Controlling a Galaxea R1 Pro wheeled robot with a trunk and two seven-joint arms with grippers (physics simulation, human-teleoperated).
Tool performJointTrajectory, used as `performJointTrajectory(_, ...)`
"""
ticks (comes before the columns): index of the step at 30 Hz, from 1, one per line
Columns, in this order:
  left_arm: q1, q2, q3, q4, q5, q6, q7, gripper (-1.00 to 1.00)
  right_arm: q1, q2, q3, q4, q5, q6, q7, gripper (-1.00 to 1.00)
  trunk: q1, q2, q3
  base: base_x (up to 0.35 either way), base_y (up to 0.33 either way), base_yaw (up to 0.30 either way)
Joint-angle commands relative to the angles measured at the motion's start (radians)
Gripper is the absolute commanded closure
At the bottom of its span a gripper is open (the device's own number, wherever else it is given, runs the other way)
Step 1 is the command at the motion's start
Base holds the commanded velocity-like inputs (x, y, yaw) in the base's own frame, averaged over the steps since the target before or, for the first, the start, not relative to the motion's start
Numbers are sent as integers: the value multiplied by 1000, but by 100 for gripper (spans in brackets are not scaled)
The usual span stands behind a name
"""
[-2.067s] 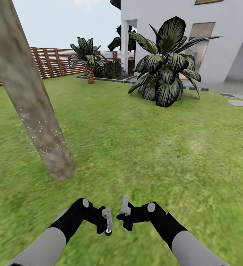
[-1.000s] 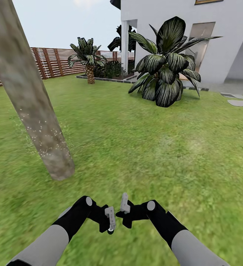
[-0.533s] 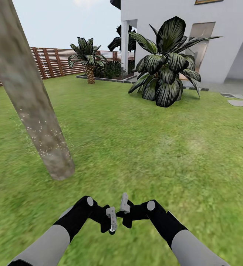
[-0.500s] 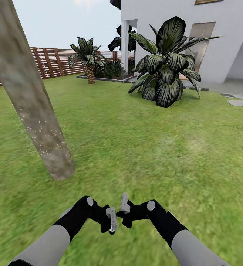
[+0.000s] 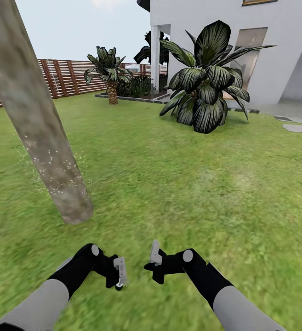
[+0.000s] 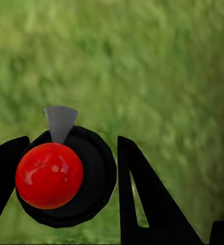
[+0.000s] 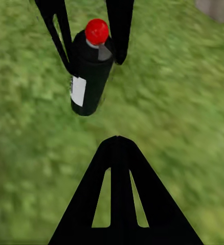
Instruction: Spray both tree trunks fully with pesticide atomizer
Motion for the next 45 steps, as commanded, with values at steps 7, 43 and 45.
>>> performJointTrajectory(7, 5, 65, 222, -1, 5, -17, 12, 100, 0, -24, -15, 61, -3, -1, -13, 100, 0, 0, 0, 0, 0, 0)
performJointTrajectory(43, 49, 16, 518, 422, 457, -336, 761, 100, 152, -190, -799, 489, -258, -232, -928, -100, 0, 0, 7, 0, 0, -108)
performJointTrajectory(45, 49, 16, 519, 418, 457, -336, 761, 100, 152, -192, -800, 488, -258, -231, -928, -100, 0, 0, 8, 0, 0, -291)
